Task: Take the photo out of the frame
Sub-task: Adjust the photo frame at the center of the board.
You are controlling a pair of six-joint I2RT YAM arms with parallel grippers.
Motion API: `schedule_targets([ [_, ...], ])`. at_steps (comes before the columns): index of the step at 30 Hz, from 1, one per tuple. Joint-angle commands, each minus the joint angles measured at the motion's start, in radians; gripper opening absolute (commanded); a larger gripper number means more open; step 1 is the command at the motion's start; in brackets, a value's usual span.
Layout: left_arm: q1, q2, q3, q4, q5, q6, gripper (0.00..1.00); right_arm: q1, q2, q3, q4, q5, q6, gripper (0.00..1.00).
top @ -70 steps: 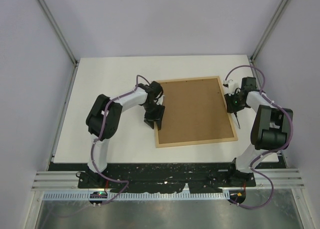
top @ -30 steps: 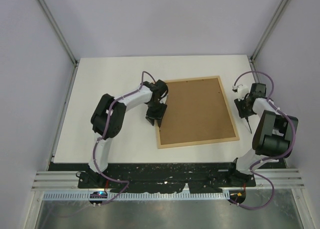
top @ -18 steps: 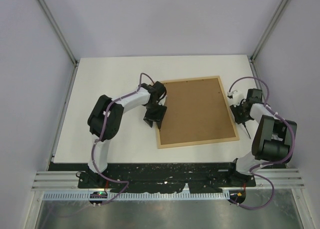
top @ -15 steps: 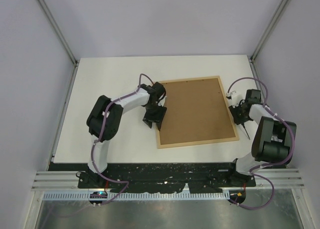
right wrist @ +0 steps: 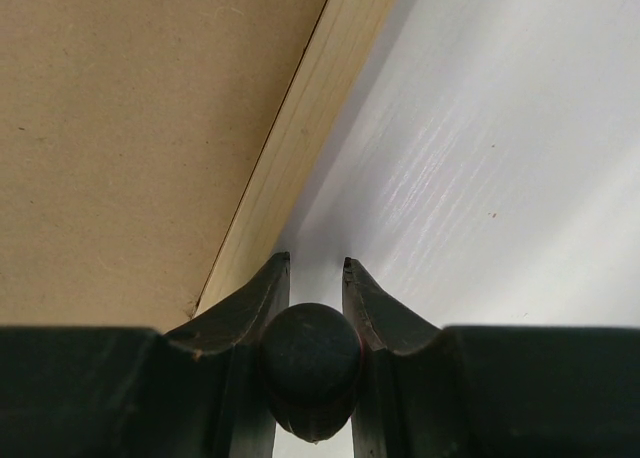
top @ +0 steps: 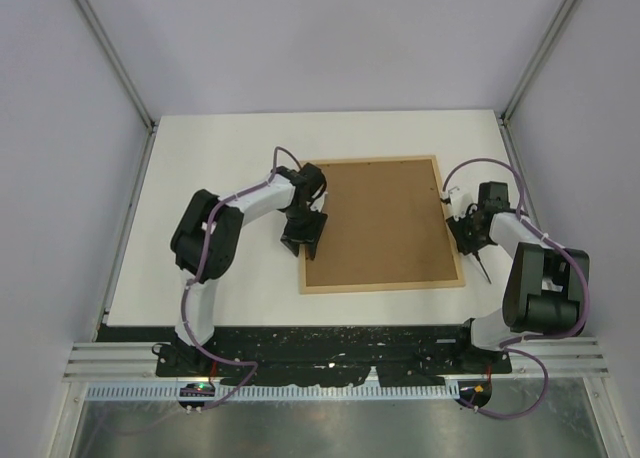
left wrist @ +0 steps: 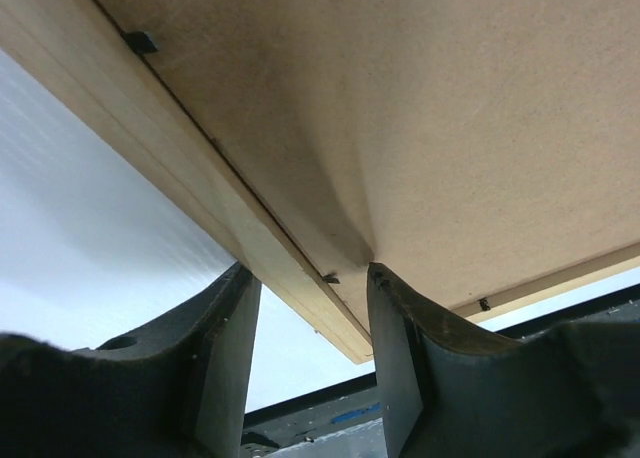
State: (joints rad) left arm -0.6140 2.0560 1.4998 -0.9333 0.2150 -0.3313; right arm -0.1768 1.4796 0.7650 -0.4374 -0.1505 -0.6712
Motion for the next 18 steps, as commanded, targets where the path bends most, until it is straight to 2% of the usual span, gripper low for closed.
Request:
schedule_targets([
  [1,0.023,-0.002,0.014,0.013,-0.022,0.018,0.48,0.016,-0.033,-0.027,-0.052,-0.049,0.022,0.08],
  [18,0.010,-0.033,-0.038,0.022,0.004,0.024,0.32,0.016,-0.067,-0.030,-0.047,-0.049,0.027,0.08],
])
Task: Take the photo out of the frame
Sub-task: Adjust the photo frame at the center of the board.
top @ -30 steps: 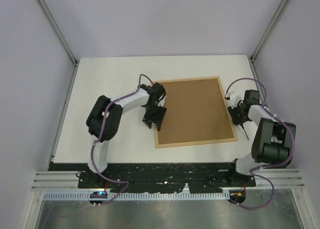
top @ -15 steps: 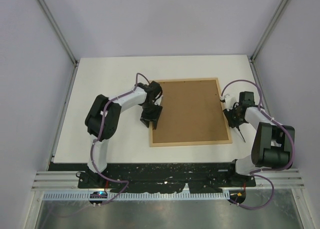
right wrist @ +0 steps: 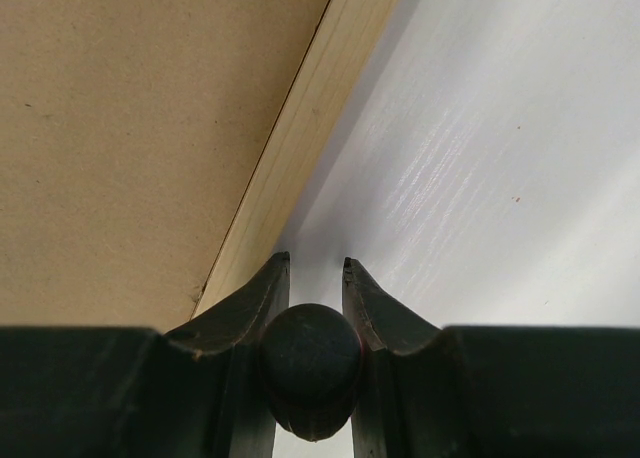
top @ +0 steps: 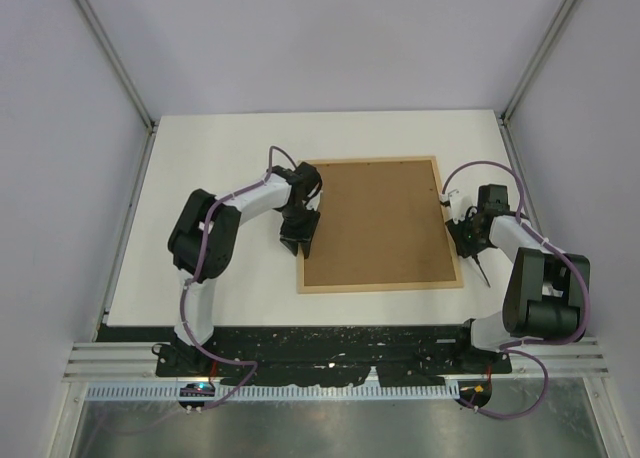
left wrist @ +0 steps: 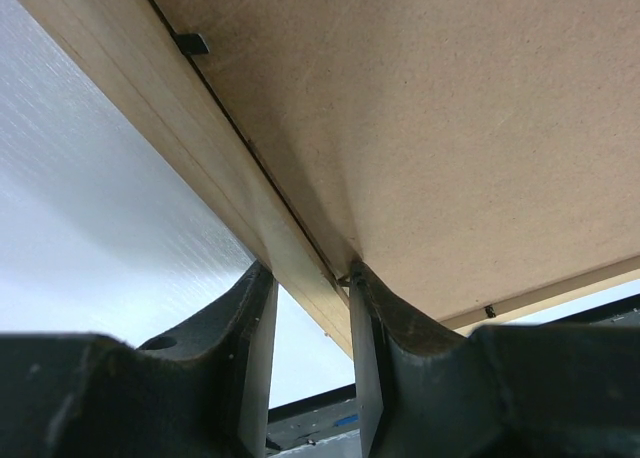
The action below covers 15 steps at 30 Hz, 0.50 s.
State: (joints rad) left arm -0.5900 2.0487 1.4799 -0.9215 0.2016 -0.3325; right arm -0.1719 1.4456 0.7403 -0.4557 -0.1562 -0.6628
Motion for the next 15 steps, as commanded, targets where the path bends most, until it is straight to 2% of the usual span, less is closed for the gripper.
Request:
schedule_targets([
  [1,-0.014,-0.025,-0.015,0.009,0.021,0.030,0.32,0.011,-0.031,-0.007,-0.025,-0.042,0.020,0.08],
  [4,-0.016,-0.025,-0.006,0.003,0.030,0.042,0.28,0.011,-0.021,-0.004,-0.023,-0.043,0.022,0.08],
  [6,-0.014,-0.021,0.008,-0.002,0.044,0.056,0.20,0.011,-0.016,-0.005,-0.020,-0.043,0.025,0.08],
  [8,-0.005,-0.015,0.019,0.000,0.076,0.065,0.07,0.011,-0.008,-0.005,-0.014,-0.045,0.025,0.08],
  [15,0.018,0.014,0.072,-0.033,0.151,0.128,0.00,0.011,0.012,0.004,-0.011,-0.045,0.029,0.08],
])
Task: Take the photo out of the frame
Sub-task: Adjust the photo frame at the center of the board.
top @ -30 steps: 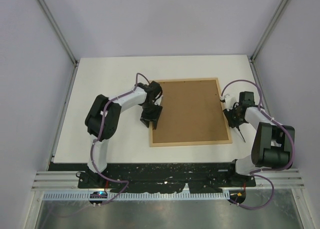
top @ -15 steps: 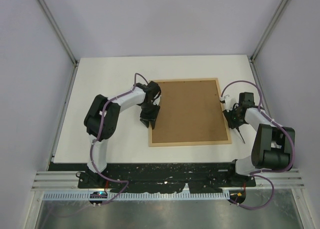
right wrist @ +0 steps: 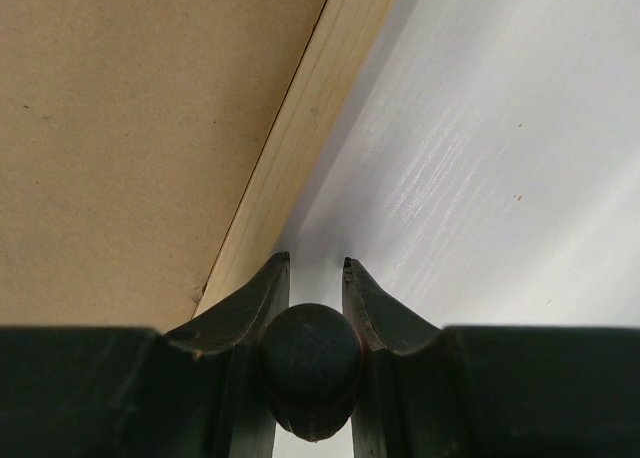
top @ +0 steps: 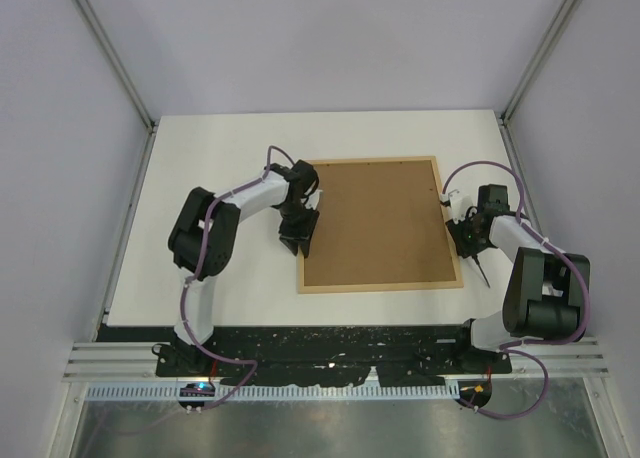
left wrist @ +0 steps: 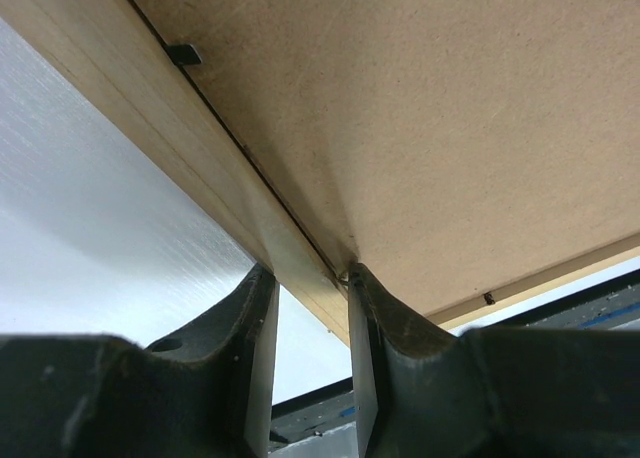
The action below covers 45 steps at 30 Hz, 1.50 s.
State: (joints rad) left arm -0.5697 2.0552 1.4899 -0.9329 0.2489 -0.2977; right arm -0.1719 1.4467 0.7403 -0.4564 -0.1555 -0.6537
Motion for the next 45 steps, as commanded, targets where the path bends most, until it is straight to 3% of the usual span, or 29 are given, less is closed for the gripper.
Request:
schedule_targets([
  [1,0.001,0.003,0.059,-0.012,0.113,0.101,0.00,0.011,0.015,0.005,-0.011,-0.047,0.023,0.08],
  [15,0.068,-0.125,-0.097,0.250,0.288,0.123,0.00,0.011,0.024,0.034,-0.039,-0.096,0.051,0.08],
  [19,0.073,-0.145,-0.108,0.275,0.279,0.111,0.00,0.015,0.029,0.034,-0.042,-0.102,0.060,0.08],
  [20,0.073,-0.141,-0.099,0.260,0.268,0.108,0.02,0.020,0.030,0.030,-0.039,-0.099,0.063,0.08],
  [22,0.073,-0.119,-0.056,0.206,0.242,0.104,0.30,0.023,0.034,0.027,-0.034,-0.092,0.066,0.08],
  [23,0.071,-0.110,-0.042,0.186,0.228,0.103,0.39,0.023,0.035,0.027,-0.030,-0.088,0.068,0.08],
  [25,0.071,-0.099,-0.020,0.146,0.210,0.100,0.47,0.026,0.037,0.025,-0.027,-0.087,0.071,0.08],
  [38,0.005,-0.003,0.055,-0.033,0.061,0.115,0.52,0.048,0.027,0.008,-0.010,-0.073,0.077,0.08],
  [45,0.021,-0.098,0.020,0.012,0.067,0.126,0.54,0.049,0.026,-0.002,0.002,-0.073,0.075,0.08],
])
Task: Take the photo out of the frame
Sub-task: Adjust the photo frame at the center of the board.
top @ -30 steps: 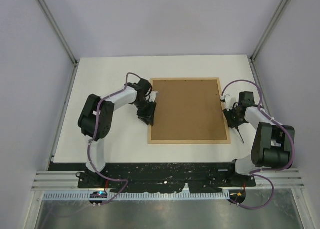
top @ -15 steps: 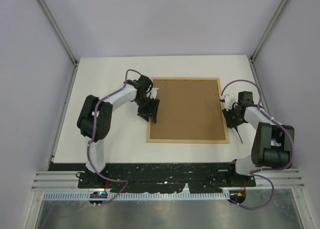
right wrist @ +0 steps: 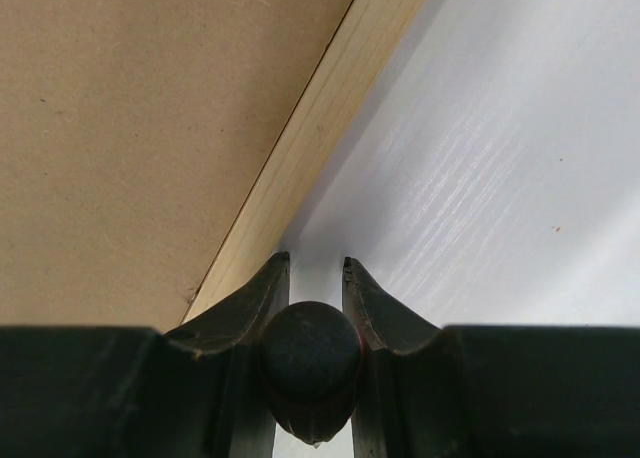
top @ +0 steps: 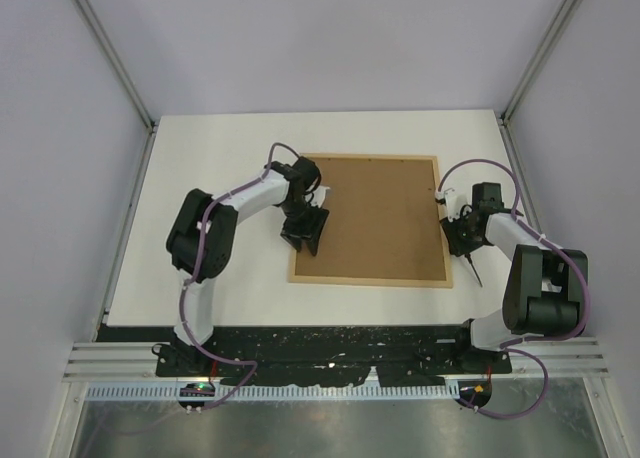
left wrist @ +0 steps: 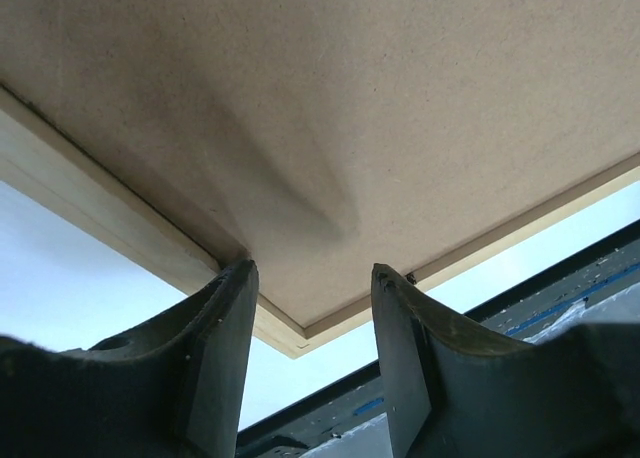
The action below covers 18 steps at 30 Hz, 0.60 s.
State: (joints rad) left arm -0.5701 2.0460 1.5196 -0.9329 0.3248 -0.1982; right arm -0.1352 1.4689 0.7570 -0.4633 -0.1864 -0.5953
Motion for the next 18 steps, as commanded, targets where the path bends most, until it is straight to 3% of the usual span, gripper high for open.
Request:
schedule_targets([
  [1,0.026,-0.111,-0.010,0.022,-0.003,0.028,0.54,0.013,0.004,-0.019,0.008,-0.042,0.017,0.08],
  [5,0.027,-0.187,-0.018,0.046,0.017,0.051,0.56,0.014,-0.001,-0.018,0.006,-0.042,0.017,0.08],
  [8,0.026,-0.207,-0.022,0.025,-0.073,0.060,0.58,0.016,-0.007,-0.015,0.006,-0.047,0.019,0.08],
  [14,0.026,-0.113,-0.015,-0.050,-0.165,0.059,0.74,0.026,-0.002,-0.013,0.008,-0.048,0.022,0.08],
  [18,0.027,-0.076,-0.027,-0.052,-0.217,0.048,0.78,0.028,-0.012,-0.016,0.008,-0.050,0.022,0.08],
])
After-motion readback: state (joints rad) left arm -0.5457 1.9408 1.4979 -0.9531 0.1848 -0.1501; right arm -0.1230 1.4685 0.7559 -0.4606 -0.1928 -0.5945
